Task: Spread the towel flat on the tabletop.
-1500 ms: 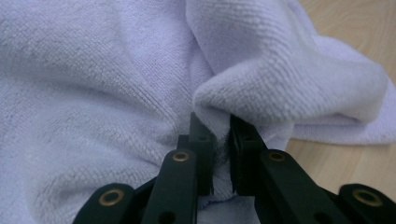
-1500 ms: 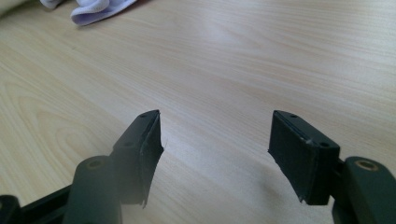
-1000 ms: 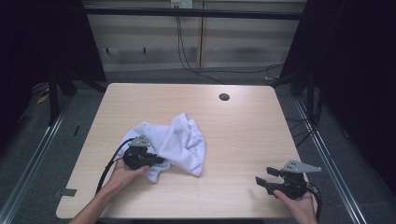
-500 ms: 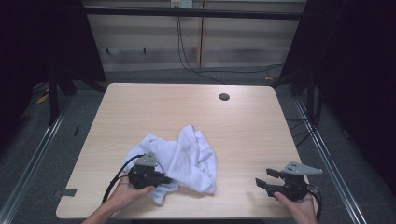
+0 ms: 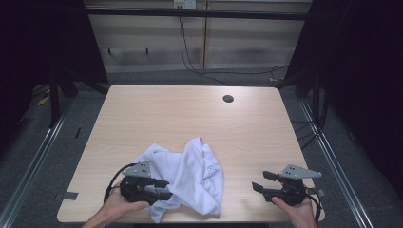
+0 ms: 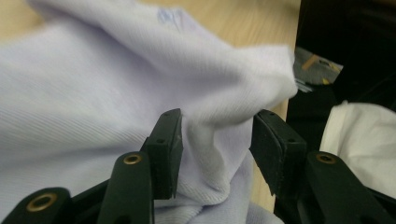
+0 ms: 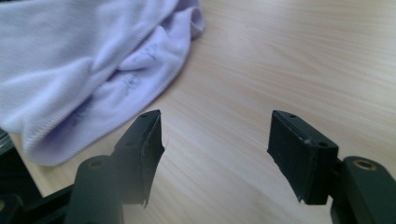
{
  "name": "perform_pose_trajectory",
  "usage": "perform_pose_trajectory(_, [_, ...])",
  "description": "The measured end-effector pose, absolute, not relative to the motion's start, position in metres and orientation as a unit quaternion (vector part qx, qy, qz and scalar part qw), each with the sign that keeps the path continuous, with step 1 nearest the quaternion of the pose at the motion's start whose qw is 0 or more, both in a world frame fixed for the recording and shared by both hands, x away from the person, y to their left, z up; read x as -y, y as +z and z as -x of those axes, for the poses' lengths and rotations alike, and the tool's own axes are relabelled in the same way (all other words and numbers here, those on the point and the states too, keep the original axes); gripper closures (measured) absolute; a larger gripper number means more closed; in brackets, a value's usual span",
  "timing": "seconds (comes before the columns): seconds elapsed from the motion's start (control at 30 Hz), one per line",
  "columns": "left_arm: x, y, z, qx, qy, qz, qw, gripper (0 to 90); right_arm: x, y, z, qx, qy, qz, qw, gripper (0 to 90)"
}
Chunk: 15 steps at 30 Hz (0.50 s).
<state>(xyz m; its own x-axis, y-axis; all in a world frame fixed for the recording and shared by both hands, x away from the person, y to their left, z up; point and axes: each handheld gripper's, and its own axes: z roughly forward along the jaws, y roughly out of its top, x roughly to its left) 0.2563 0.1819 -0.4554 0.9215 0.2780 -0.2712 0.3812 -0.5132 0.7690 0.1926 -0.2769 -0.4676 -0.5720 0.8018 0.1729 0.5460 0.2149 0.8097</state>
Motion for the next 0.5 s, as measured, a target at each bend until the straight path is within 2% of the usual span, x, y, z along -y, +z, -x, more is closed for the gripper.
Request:
perform_pose_trajectory(0.1, [-0.186,-0.441,-0.270,-0.215,-0.029,-0.854,0.473,52.5,0.268,-0.460,-0.193,-0.771,0.456,-0.420,0.145,38.4])
perform_pose_trajectory(0.13, [-0.179,-0.438,-0.281,-0.219,-0.028,-0.852,0.475,52.3,0.260,-0.459,-0.199,-0.777,0.457,-0.409,0.141,44.1])
perform_pose_trajectory(0.3, [-0.159,-0.427,-0.297,-0.212,-0.029,-0.839,0.500,51.7,0.232,-0.463,-0.228,-0.795,0.447,-0.391,0.126,47.4])
perform_pose_trajectory(0.5, [-0.137,-0.443,-0.327,-0.253,-0.010,-0.846,0.470,47.1,0.193,-0.471,-0.267,-0.813,0.437,-0.368,0.110,56.9])
